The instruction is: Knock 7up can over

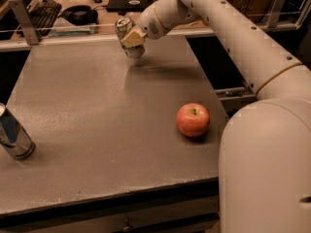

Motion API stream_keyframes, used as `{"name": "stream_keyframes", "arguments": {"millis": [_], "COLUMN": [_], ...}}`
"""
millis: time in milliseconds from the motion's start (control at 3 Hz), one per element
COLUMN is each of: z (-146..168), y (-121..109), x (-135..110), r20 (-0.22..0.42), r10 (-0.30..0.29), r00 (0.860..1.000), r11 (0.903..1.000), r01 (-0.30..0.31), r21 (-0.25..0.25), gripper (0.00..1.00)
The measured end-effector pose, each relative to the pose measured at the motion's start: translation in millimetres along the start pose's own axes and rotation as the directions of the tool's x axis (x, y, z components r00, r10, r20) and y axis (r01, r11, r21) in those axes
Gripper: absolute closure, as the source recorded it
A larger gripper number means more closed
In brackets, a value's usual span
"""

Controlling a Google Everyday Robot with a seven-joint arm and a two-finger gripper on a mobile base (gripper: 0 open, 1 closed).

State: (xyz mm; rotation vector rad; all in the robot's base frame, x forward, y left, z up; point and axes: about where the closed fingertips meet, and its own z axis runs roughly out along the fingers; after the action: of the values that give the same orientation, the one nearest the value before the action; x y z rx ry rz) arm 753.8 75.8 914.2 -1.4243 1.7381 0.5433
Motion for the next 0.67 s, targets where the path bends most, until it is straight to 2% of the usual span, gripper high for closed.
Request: {"name": "stream_keyframes", "arguments": {"millis": [333, 667], "z": [-27.7, -46.0], "y": [36.8, 71.6], "x": [19.0, 44.6], "r20": [-0.126, -0.245], "r10": [-0.121, -0.244], "r00": [0.985, 0.938], "r11": [0.9893, 0.9591], "r01": [0.109, 0.196], "r21": [-0.097, -0.204], "gripper": [1.0, 1.0]}}
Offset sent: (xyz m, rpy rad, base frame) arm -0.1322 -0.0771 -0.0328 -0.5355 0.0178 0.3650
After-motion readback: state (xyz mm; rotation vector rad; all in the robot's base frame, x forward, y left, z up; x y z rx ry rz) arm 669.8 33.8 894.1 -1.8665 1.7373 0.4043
